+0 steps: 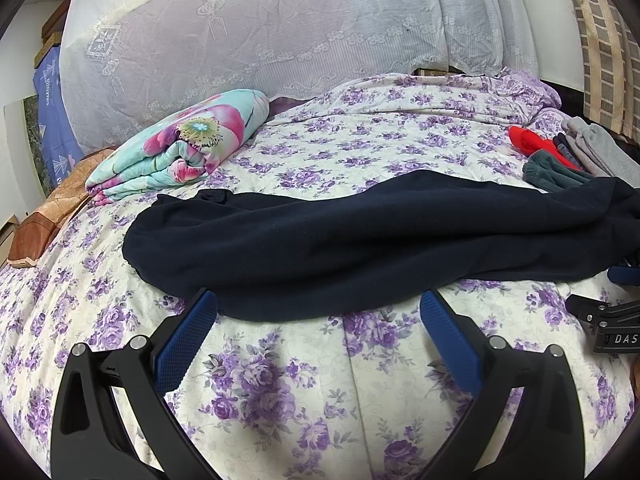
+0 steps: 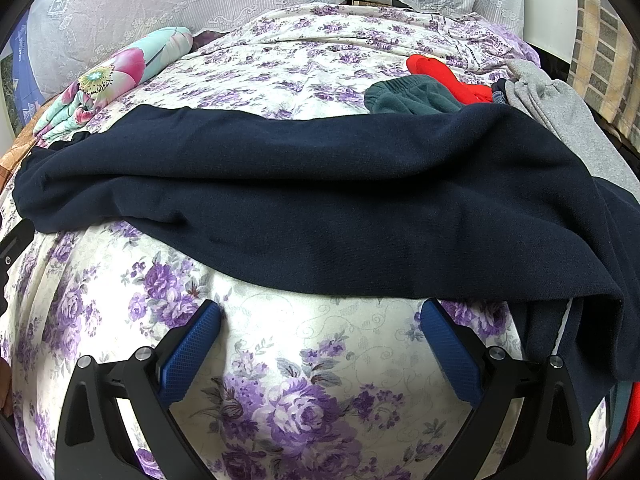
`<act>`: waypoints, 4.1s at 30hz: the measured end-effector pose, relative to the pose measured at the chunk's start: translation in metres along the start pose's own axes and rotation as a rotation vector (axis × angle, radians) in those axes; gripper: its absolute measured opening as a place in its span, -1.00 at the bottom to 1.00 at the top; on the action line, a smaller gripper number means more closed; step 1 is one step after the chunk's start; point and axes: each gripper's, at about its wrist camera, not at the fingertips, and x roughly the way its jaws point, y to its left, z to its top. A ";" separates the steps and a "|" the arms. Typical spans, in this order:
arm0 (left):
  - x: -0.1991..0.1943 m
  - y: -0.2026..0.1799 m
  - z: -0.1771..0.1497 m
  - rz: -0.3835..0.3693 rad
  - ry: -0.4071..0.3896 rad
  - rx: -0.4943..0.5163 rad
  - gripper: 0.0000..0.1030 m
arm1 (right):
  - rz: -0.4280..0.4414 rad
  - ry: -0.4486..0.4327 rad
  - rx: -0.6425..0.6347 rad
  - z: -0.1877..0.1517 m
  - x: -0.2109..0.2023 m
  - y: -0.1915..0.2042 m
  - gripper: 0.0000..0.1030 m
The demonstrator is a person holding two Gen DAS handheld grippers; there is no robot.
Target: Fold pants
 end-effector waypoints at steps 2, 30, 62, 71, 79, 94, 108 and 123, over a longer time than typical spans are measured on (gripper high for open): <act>0.000 0.000 0.000 0.000 0.000 -0.001 0.92 | 0.000 0.000 0.000 0.000 0.000 0.000 0.93; 0.000 0.001 0.000 -0.004 0.002 -0.003 0.92 | 0.000 0.000 0.000 0.000 0.000 0.000 0.93; 0.061 0.021 -0.016 -0.254 0.348 -0.159 0.92 | 0.020 0.019 -0.002 0.001 0.002 0.004 0.93; 0.043 0.052 -0.019 -0.310 0.319 -0.156 0.92 | 0.285 -0.051 0.105 -0.035 -0.042 -0.041 0.93; 0.077 0.120 0.001 -0.336 0.354 -0.420 0.92 | 0.533 -0.052 0.445 -0.044 -0.048 -0.105 0.93; 0.108 0.111 0.005 -0.326 0.259 -0.457 0.92 | 0.504 -0.085 0.737 0.025 0.021 -0.134 0.93; 0.093 0.137 0.010 -0.374 0.145 -0.574 0.19 | 0.471 -0.433 0.268 0.148 -0.059 -0.099 -0.71; 0.051 0.183 -0.018 -0.353 0.060 -0.663 0.33 | 0.257 -0.278 0.262 0.038 -0.040 -0.172 0.43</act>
